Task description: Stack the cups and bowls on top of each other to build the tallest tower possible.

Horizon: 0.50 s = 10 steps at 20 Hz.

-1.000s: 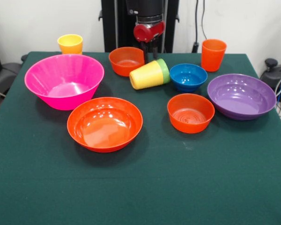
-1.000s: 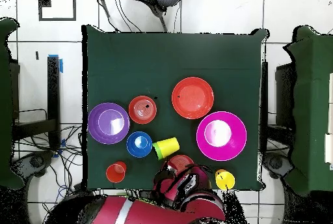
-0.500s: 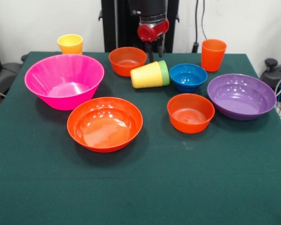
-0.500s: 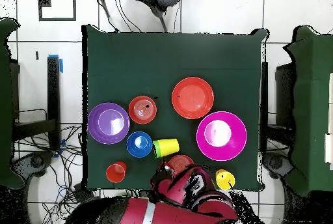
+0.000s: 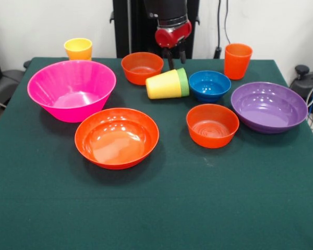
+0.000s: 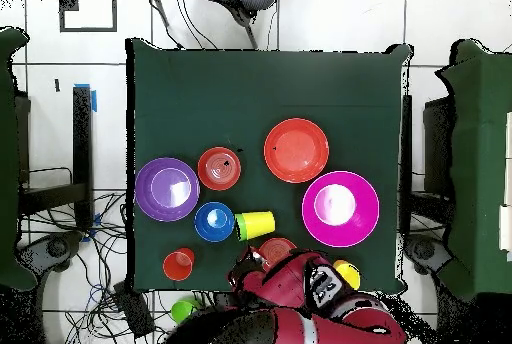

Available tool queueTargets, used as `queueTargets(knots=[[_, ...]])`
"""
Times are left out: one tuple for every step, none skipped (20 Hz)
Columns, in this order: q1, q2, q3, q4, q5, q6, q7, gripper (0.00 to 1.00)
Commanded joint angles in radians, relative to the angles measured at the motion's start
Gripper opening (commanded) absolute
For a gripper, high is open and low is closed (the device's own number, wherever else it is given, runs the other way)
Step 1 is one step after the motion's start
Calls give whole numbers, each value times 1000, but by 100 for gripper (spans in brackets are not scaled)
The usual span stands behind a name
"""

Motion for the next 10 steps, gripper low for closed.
queueTargets(knots=[[-95,-2,254,38,-8,205,41,100],[-85,-6,243,38,-7,194,45,100],[-84,-9,241,37,-7,189,46,100],[-74,-8,231,40,-10,178,50,100],[-80,-7,236,41,-10,182,49,100],[-53,-3,211,42,-9,159,62,100],[-53,-2,211,43,-10,157,64,100],[-30,-3,190,40,-8,135,75,100],[-22,-5,180,37,-8,124,79,100],[20,-9,126,23,-7,68,91,100]])
